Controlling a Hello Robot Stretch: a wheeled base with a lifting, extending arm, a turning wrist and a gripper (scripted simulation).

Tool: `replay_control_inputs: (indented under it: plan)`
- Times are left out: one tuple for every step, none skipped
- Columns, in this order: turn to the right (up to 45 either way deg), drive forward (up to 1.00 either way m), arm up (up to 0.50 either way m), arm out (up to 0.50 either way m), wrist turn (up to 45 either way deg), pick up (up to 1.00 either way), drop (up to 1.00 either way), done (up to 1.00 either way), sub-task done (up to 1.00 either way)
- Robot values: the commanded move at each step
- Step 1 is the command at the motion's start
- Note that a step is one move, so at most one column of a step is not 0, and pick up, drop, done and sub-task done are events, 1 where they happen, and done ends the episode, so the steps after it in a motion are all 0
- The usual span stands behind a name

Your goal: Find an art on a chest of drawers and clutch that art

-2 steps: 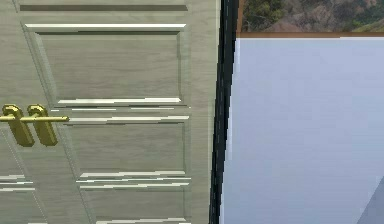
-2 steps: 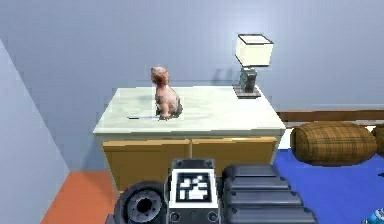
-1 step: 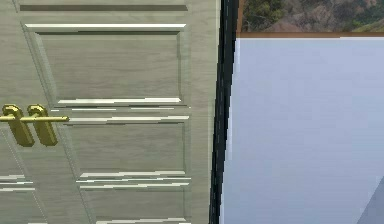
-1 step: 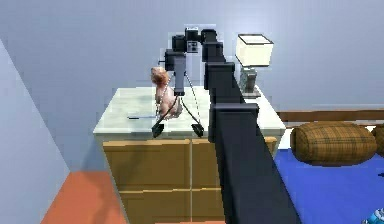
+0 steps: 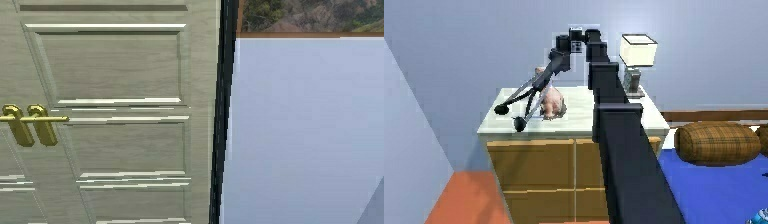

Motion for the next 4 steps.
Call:
replay_control_inputs:
  plan:
    - [0.0, 0.0, 0.0, 0.0, 45.0, 0.0, 0.0, 0.0, 0.0]
    - [0.0, 0.0, 0.0, 0.0, 45.0, 0.0, 0.0, 0.0, 0.0]
    - [0.0, 0.0, 0.0, 0.0, 12.0, 0.0, 0.0, 0.0, 0.0]
    - [0.0, 0.0, -0.24, 0.0, 0.0, 0.0, 0.0, 0.0, 0.0]
